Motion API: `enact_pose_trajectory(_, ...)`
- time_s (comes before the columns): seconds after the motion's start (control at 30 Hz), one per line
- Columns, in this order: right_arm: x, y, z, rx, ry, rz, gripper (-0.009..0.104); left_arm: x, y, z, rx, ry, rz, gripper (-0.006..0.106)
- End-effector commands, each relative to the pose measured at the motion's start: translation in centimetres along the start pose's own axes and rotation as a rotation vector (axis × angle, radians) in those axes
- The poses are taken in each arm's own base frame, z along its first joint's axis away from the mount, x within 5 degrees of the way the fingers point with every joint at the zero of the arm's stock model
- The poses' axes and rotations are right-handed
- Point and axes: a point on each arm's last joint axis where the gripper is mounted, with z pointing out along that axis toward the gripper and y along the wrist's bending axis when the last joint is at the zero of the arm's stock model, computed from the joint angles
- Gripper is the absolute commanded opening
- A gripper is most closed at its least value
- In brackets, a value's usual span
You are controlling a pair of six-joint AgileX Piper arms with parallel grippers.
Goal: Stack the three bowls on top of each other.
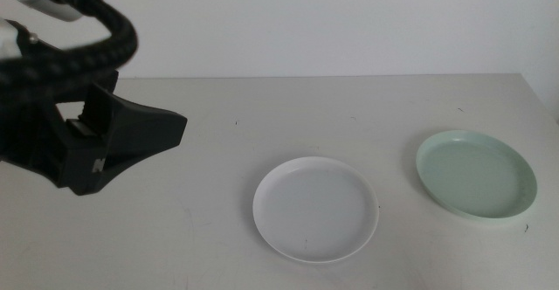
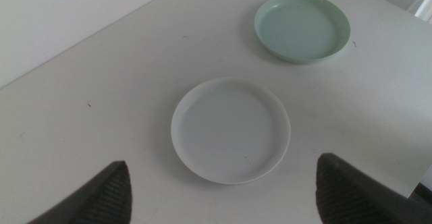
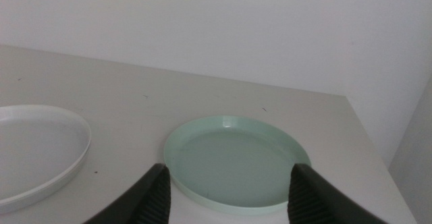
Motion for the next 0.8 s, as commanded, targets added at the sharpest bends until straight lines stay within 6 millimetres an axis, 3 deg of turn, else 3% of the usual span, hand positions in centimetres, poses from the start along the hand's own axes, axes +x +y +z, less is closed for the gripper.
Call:
enact_pose_trajectory(0.0,-2.2,-0.3,-0.2,0.022,-0.089,-0.011,0.045,-1.2,-0.2,-0.8,0.004,-0.095,-0.011,0.105)
enact_pose_trajectory(0.27,-8.6,-0.7,0.0,0.001,-0.042,-0.013,0.045,-1.2,-0.2,-0.8,0.004,-0.095,-0.011,0.105)
enact_pose_trajectory(0.57,-15.1,-1.2,1.8,-0.034,0.140,-0.045,0.045,-1.2,-0.2,-0.8,0.004,-0.095,-0.011,0.105)
enact_pose_trajectory(0.77,-18.7,-1.5,3.6,-0.036,0.327,0.115,0.045,-1.2,-0.2,-0.8,0.004,-0.095,-0.011,0.105)
